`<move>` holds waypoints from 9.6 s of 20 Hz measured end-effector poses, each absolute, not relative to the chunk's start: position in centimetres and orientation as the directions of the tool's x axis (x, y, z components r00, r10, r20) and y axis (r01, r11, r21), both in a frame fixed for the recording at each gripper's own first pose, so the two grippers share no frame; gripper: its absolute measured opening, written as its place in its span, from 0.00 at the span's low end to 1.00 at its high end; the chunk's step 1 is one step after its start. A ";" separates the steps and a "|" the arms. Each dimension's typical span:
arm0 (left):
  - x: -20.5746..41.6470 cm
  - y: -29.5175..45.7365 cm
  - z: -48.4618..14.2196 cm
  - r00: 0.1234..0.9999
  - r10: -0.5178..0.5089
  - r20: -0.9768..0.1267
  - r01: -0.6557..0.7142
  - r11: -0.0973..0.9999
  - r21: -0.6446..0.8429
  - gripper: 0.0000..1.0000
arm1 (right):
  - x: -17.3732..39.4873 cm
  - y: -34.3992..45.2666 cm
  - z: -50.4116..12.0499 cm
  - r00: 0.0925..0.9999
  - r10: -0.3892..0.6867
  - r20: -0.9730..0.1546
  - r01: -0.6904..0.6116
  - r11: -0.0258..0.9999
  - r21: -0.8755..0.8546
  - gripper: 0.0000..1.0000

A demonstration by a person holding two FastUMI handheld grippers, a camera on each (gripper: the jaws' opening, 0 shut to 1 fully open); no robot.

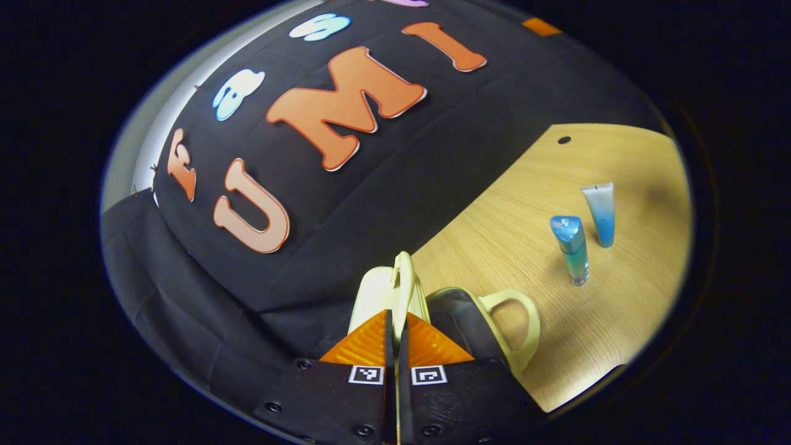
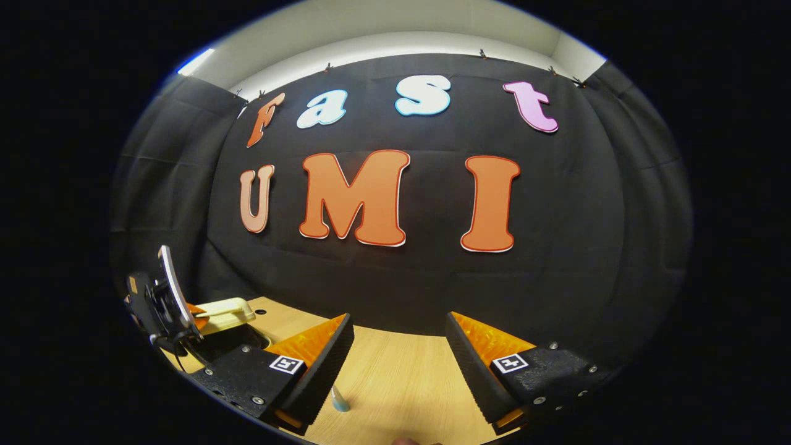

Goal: First open the suitcase, pack the skin care products into it, and then close the suitcase.

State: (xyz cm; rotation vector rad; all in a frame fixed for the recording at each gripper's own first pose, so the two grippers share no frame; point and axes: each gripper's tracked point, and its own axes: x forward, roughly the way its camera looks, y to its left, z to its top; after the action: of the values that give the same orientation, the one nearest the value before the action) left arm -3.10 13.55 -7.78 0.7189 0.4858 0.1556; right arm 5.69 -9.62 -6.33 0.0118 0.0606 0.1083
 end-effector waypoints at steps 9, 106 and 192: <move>-2.8 17.3 -4.8 0.906 0.264 -0.332 -0.097 0.891 0.444 0.02 | 6.8 -3.6 -5.1 0.996 0.071 -0.062 -0.071 0.997 0.002 0.95; 0.5 -14.5 -32.7 0.828 -0.246 -0.504 0.244 0.967 -0.072 0.69 | 6.0 0.3 -33.1 0.840 0.184 -0.510 -0.203 0.979 0.020 0.96; -7.8 16.3 -33.8 0.309 -0.050 -0.950 0.001 0.999 -0.052 0.43 | 6.7 29.8 -28.1 0.520 0.603 -0.605 -0.443 0.796 0.413 0.33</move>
State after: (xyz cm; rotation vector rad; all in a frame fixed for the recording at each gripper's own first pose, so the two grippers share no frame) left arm -7.85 16.30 -33.82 -0.0442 1.2565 -0.0336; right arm 6.65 29.78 -28.09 0.2175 0.8076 0.6323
